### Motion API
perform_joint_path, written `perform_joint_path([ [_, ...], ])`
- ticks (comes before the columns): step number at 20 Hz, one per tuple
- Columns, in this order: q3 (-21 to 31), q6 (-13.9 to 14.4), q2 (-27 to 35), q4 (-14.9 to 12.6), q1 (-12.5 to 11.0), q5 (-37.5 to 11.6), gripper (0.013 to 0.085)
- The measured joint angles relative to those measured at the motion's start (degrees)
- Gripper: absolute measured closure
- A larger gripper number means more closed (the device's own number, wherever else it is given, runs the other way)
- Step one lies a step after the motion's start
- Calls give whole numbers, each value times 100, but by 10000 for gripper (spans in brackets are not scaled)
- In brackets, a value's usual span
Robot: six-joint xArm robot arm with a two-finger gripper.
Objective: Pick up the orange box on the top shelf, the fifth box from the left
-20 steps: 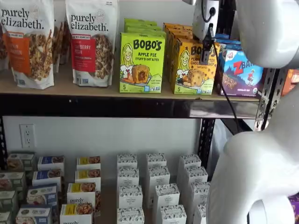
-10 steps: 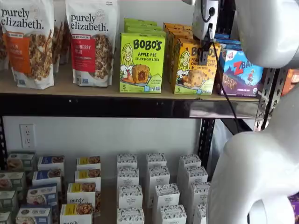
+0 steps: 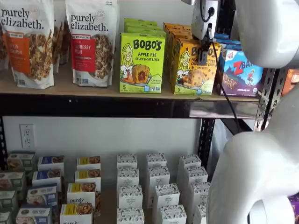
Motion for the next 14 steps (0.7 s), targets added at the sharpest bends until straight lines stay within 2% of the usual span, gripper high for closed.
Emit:
perform_joint_path([
  [9,10,1,-32,57,-8,21,410],
  [10,8,-1,-36,66,-11,26,450],
  [13,2,-2,-41,73,-13,39,490],
  [14,1,-3,-43,72,-13,43,530],
])
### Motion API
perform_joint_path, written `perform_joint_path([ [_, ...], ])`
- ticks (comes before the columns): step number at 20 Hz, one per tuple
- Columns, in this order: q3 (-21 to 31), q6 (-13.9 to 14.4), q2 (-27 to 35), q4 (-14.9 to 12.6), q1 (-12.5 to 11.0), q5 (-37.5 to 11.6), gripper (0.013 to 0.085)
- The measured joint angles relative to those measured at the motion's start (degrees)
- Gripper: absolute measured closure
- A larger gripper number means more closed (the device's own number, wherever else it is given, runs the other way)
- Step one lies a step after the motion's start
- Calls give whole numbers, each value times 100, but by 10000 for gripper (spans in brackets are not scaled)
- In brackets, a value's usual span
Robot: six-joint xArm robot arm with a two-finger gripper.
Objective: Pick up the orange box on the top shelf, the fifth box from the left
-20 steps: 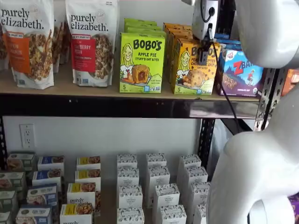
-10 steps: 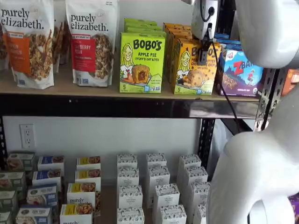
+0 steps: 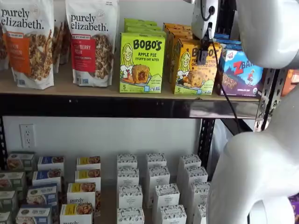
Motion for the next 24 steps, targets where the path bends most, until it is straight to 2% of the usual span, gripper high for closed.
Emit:
perform_joint_path([
  [1,0,0,-3,-2,0,2,530],
  [4,11,-4,-15,-4,-3,-1,610],
  [7,14,-9,-19,-4,-8,2,650],
  [8,10,-10,-19,-11,-9,10,690],
  [18,-197,-1,85,-16,2,284,690],
  [24,-157,-61,-30,125,-88,412,690],
])
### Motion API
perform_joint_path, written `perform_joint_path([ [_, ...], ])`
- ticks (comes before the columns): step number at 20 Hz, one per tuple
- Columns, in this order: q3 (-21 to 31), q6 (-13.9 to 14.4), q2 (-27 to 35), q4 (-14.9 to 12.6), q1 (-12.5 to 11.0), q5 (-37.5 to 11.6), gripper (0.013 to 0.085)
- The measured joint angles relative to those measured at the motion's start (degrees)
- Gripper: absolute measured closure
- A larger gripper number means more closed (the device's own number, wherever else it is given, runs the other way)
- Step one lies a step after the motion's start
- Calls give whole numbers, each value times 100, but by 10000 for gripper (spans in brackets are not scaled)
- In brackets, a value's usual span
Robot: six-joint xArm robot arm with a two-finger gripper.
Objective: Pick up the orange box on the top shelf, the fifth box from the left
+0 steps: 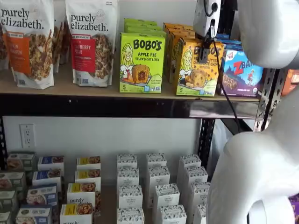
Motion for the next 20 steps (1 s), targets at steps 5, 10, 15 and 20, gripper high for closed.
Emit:
perform_joint_path([
  [5,11,-72,-104,264,-129,190,690],
  [10,182,-113,-310,398,-199,194,690],
  [15,426,-134,-564,371,-215,194,690],
  [20,787,-146,-897,319,-214,56,690],
])
